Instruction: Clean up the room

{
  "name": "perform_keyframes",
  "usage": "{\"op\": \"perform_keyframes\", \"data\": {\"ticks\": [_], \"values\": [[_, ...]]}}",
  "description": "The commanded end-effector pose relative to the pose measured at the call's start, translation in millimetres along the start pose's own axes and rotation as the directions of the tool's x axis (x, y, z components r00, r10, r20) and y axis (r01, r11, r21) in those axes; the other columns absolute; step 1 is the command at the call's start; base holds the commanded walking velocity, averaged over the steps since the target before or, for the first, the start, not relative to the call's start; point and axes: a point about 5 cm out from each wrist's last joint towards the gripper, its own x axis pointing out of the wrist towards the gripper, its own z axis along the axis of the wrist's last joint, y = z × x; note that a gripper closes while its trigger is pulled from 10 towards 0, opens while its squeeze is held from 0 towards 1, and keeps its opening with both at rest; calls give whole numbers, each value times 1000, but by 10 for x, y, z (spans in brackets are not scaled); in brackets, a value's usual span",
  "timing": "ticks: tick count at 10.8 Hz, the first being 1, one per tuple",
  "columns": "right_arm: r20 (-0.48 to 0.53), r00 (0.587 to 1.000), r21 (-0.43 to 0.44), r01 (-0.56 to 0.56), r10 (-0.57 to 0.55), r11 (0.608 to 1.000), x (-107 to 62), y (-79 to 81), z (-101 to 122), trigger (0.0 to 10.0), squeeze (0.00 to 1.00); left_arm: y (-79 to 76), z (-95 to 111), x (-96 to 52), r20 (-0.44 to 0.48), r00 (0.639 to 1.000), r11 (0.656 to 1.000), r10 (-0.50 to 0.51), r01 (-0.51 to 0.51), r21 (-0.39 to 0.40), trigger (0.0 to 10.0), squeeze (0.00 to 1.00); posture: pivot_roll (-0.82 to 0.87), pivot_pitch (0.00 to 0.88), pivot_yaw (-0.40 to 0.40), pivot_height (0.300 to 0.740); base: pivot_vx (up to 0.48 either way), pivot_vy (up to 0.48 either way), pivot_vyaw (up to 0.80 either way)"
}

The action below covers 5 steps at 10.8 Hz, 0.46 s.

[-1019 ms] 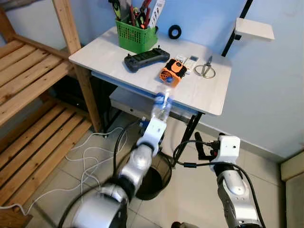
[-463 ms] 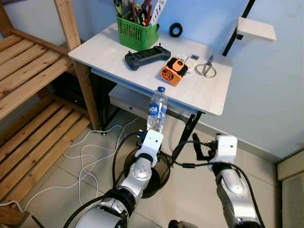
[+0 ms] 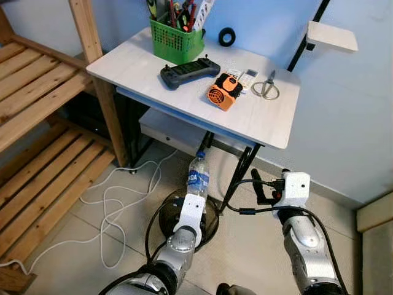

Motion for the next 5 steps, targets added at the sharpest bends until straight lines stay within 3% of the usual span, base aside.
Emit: {"op": "perform_keyframes", "data": {"ticks": [1, 2, 5], "values": [[-7, 1000, 10, 28, -28, 1000, -31, -56, -26, 10000, 0, -301, 338, 31, 85, 994, 998, -66, 67, -12, 10000, 0, -4, 120, -84, 740, 0, 0, 0], [-8, 1000, 16, 16, -16, 1000, -31, -27, -27, 10000, 0, -119, 315, 62, 52, 999, 1000, -9, 9, 4, 10000, 0, -8, 125, -88, 740, 0, 0, 0], [8, 1000, 10, -11, 11, 1000, -14, -44, 33, 10000, 0, 47, 293, 86, 15, 1000, 1000, -3, 3, -25, 10000, 0, -25, 128, -85, 740, 0, 0, 0]]}}
